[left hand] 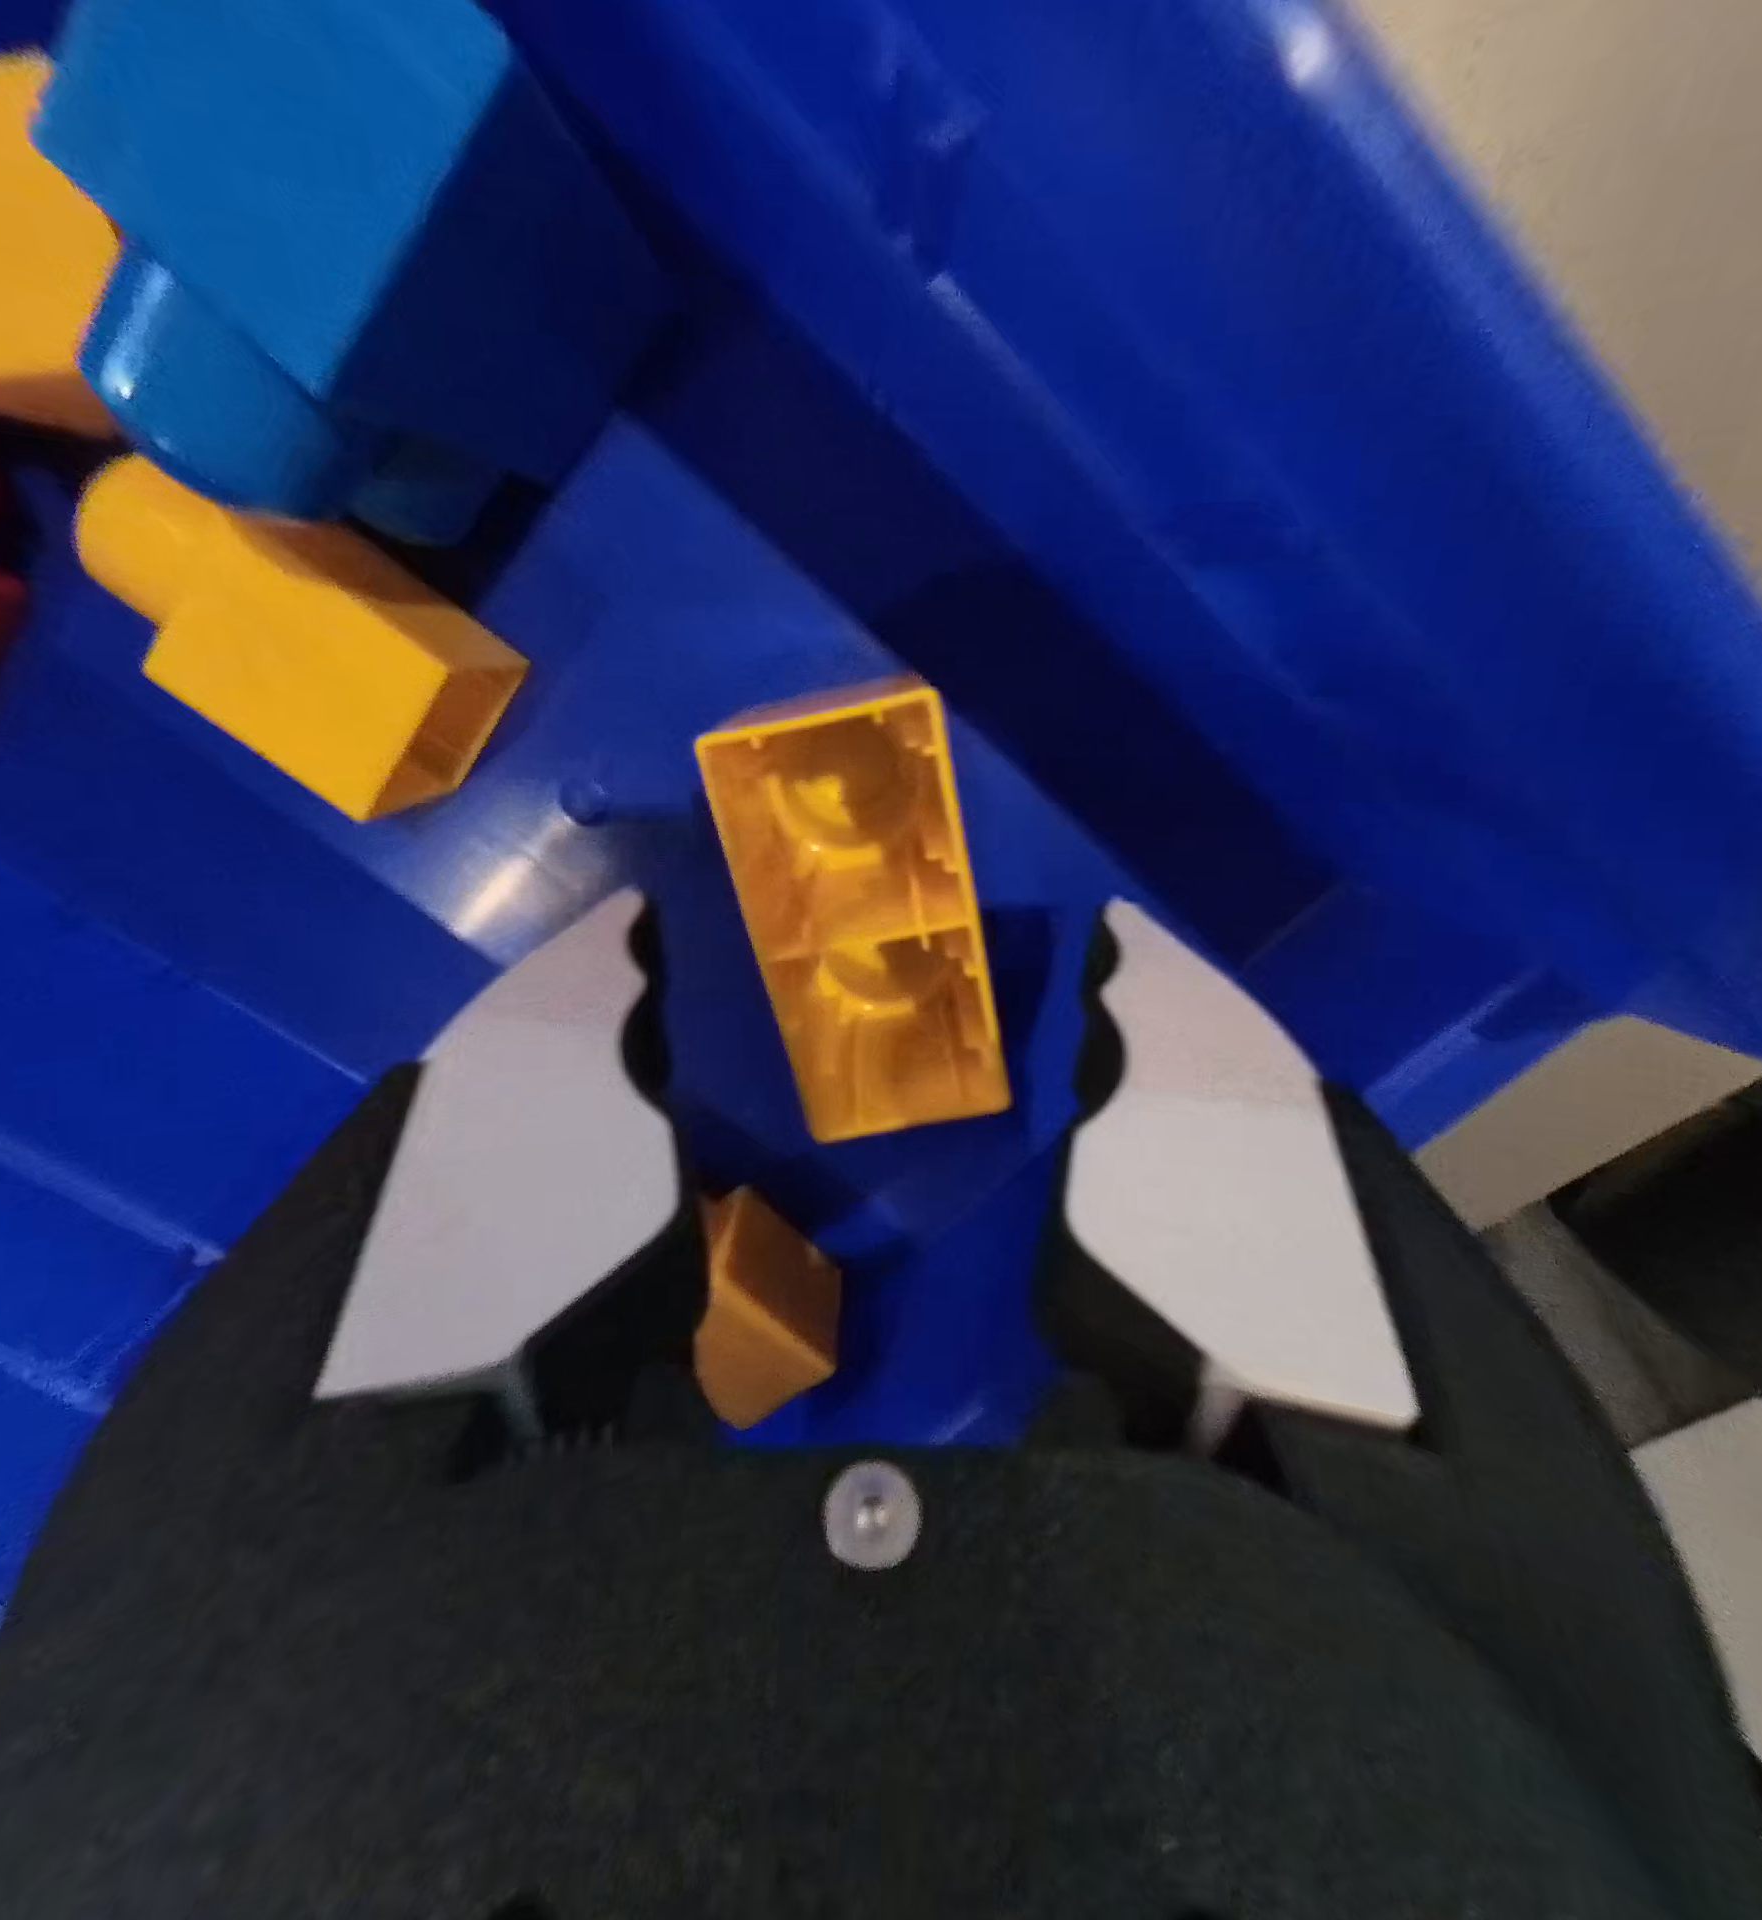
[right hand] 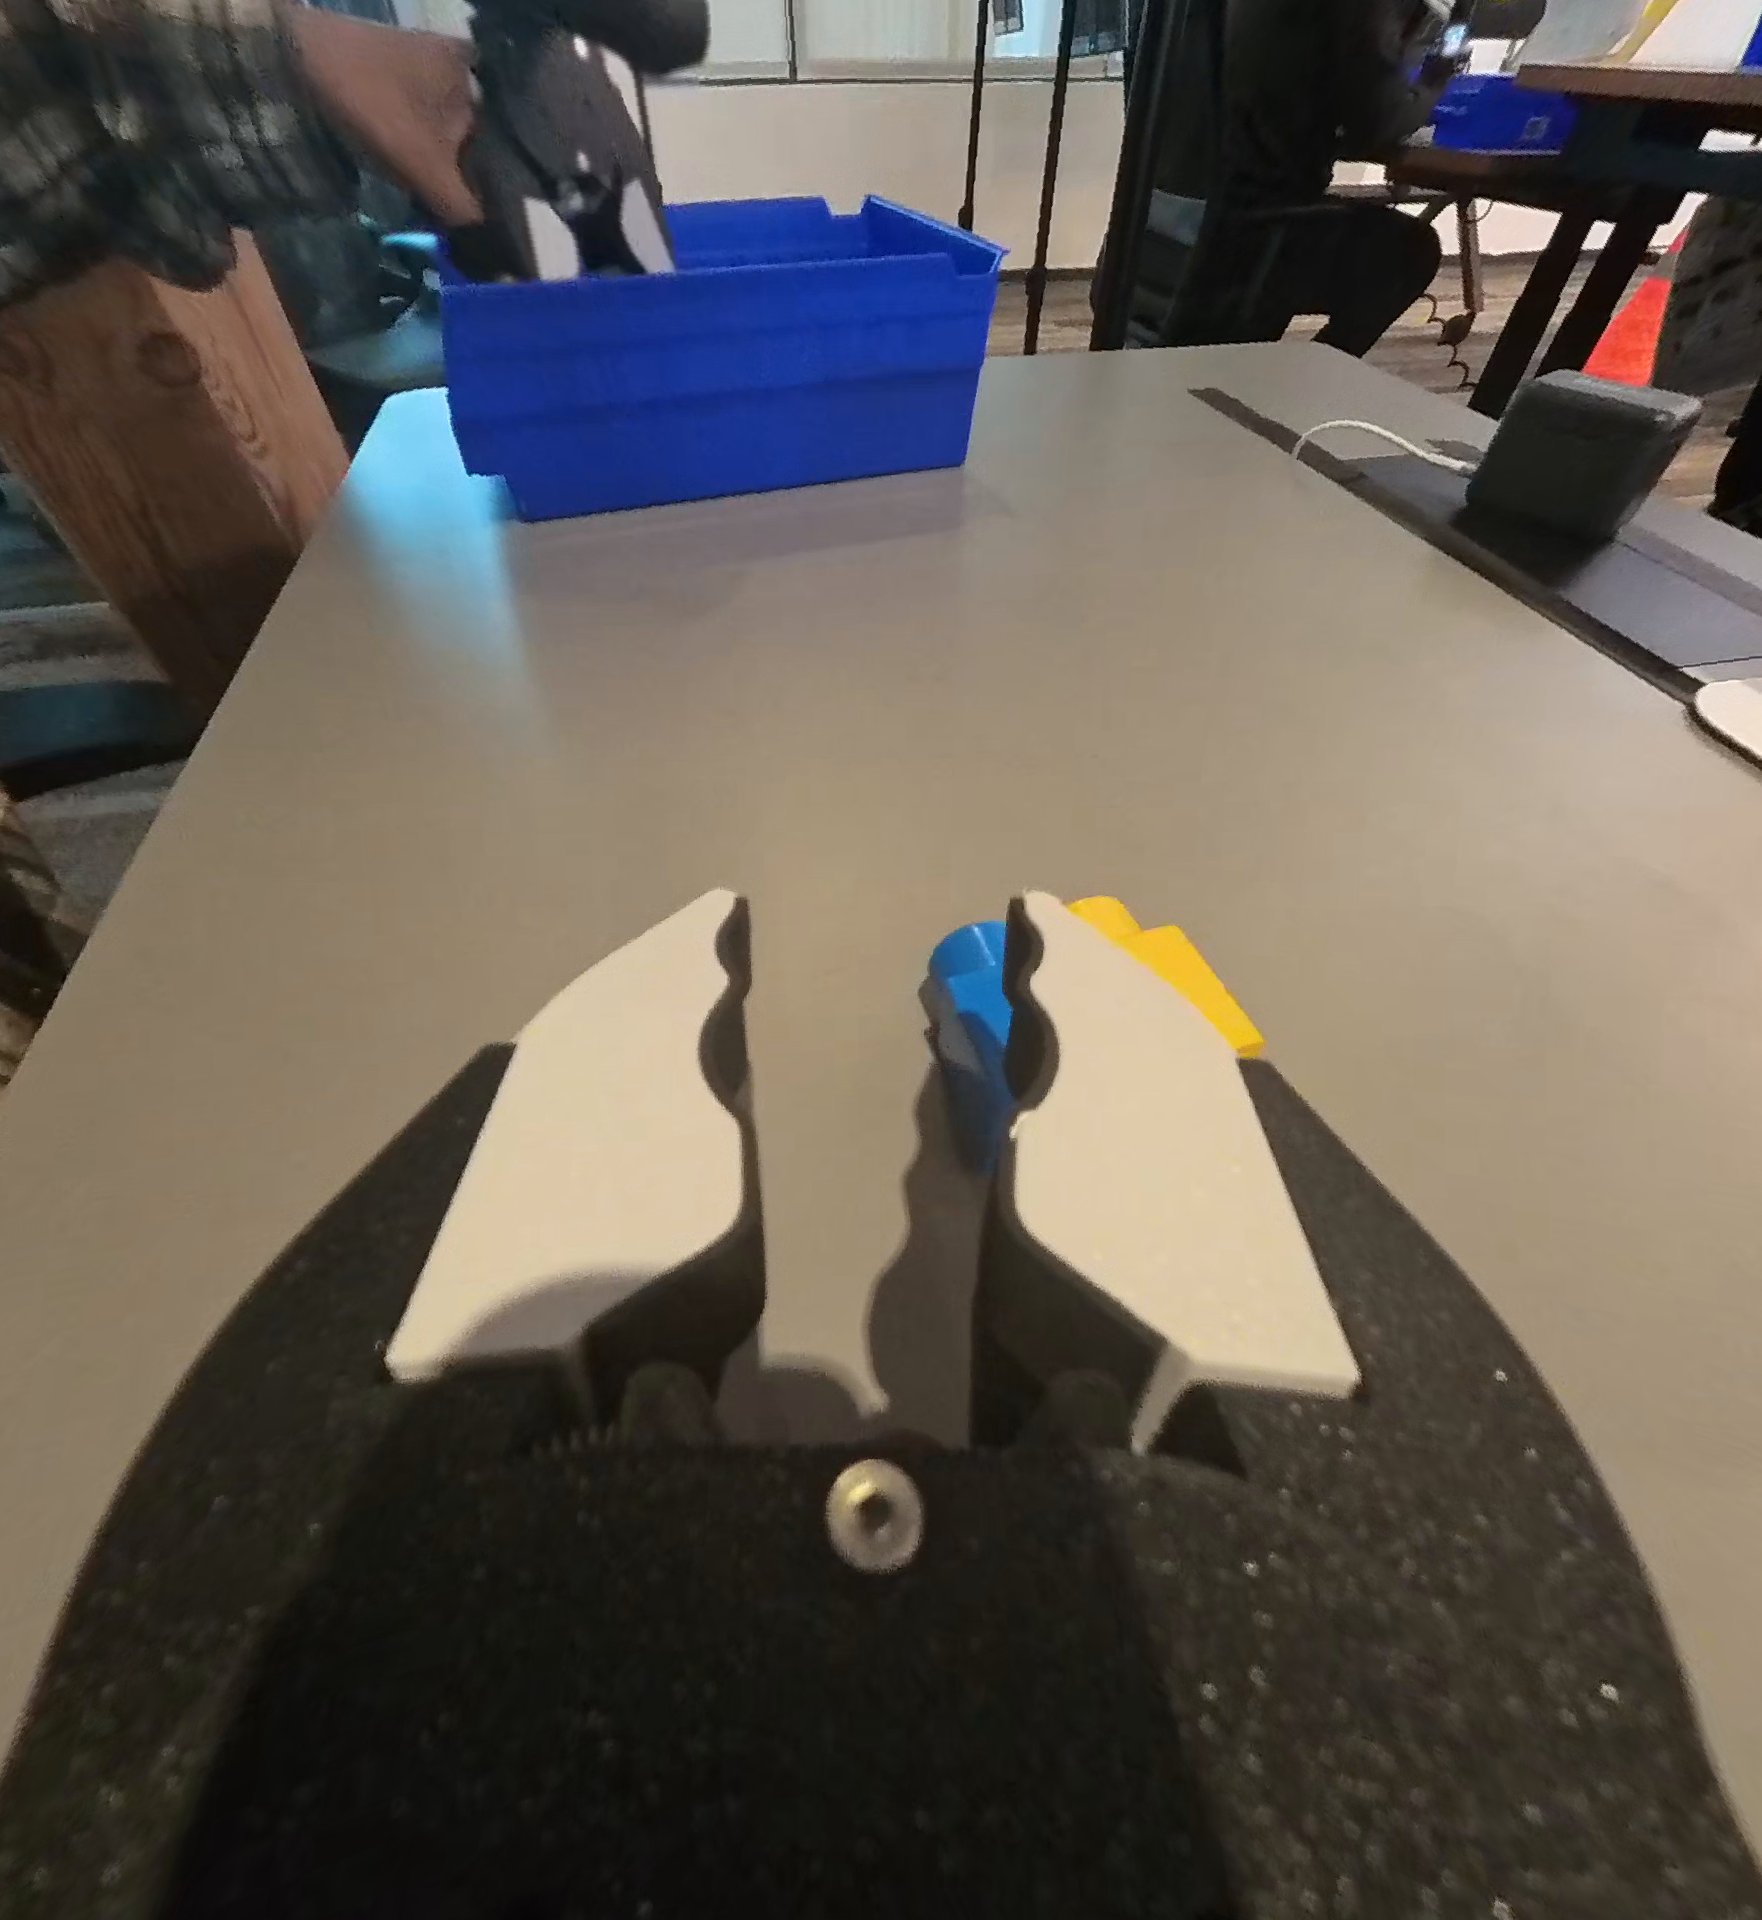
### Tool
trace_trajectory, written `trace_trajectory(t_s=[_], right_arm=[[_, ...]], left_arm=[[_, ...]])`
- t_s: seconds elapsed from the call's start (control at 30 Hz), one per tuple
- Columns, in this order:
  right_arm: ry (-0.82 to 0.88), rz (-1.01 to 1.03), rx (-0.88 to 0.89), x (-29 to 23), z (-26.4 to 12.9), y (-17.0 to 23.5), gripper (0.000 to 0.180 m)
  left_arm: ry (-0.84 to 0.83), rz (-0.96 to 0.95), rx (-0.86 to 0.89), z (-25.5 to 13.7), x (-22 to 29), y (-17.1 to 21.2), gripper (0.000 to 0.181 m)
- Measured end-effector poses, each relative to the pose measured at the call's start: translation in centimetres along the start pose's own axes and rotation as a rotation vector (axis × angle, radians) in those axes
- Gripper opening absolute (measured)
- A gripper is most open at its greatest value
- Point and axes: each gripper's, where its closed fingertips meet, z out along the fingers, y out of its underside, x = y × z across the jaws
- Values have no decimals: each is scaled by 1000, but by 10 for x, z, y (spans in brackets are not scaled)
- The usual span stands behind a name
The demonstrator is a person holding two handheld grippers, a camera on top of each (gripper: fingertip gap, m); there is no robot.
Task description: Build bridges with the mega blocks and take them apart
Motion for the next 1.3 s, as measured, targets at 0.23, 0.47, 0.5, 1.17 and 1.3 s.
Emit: trace_trajectory(t_s=[0.23,0.47,0.5,1.17,1.3], right_arm=[[5,2,-6,-3,-1,0,49],[26,76,82,14,-16,-32,52],[27,80,78,18,-18,-39,52],[-177,1,-147,56,-3,-77,62],[-221,60,-117,57,0,-72,58]], left_arm=[[6,-144,76,-9,-17,0,41],[125,-228,476,-111,-4,-73,41],[142,-198,481,-120,6,-86,41],[588,527,256,-5,255,-331,41],[616,567,297,-9,270,-346,40]])
